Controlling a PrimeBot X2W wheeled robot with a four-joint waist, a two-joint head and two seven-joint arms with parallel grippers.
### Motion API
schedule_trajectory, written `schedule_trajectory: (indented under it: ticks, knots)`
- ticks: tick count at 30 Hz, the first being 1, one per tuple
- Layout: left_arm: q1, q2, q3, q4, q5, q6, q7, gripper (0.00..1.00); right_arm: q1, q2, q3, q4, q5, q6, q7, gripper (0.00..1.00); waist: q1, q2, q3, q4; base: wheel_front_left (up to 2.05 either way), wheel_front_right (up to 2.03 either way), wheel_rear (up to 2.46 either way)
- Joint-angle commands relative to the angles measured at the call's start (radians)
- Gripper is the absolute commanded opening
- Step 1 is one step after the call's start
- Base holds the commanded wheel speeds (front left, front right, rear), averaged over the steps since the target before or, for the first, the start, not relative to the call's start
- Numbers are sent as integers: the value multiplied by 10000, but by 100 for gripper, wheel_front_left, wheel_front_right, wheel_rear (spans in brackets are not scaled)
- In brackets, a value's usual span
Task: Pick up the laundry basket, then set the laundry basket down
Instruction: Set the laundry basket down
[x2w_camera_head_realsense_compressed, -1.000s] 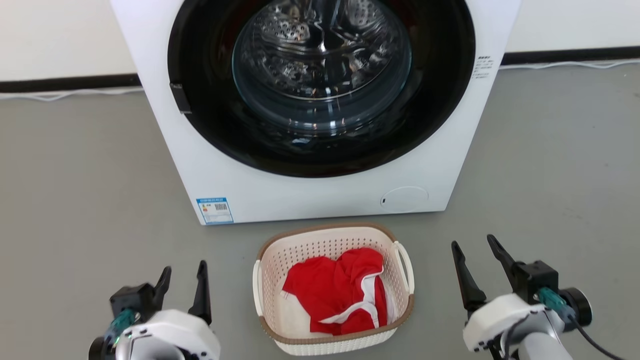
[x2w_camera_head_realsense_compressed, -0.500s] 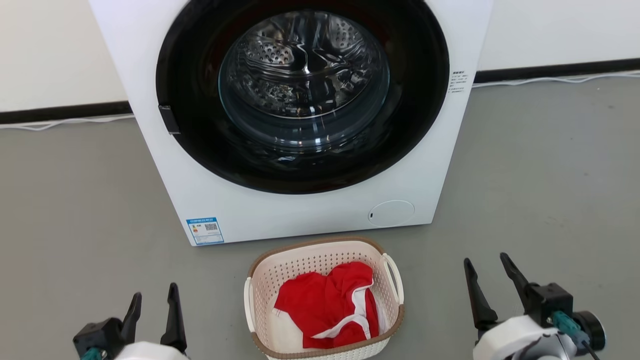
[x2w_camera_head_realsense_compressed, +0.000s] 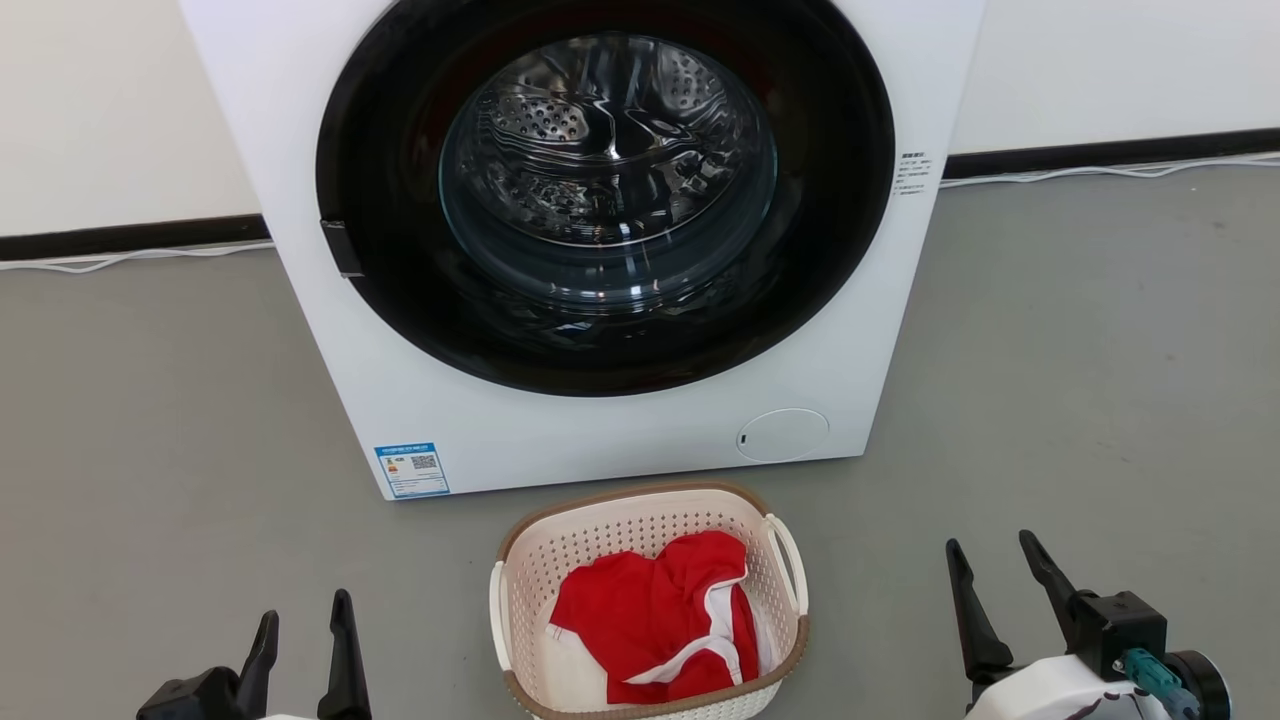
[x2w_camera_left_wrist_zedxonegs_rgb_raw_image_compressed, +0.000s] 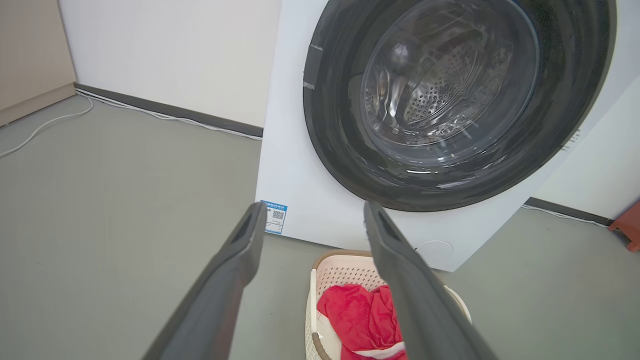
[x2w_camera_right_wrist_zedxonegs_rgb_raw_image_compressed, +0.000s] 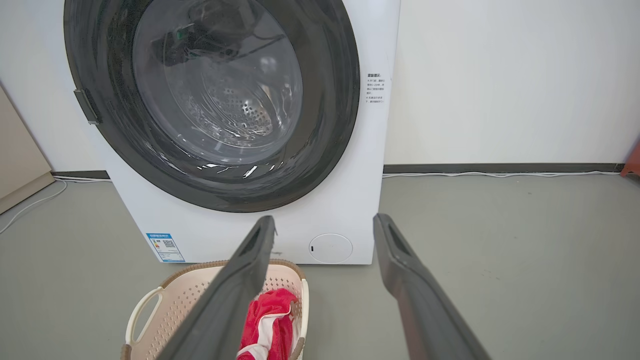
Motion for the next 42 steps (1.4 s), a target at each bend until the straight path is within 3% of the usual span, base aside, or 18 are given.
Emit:
schedule_trajectory:
  ticks: [1,42]
  knots:
    - [-204,126,357,-326,143,77,-53,100,-138,-10,204,-298,-57,63,-3,100,0,-1,4,29,0,0,0]
    - [-547,451,73,57,319,106,-25,100,-165,-10,221,-211,-35,63,-37,100,0,-1,88,195,0,0,0]
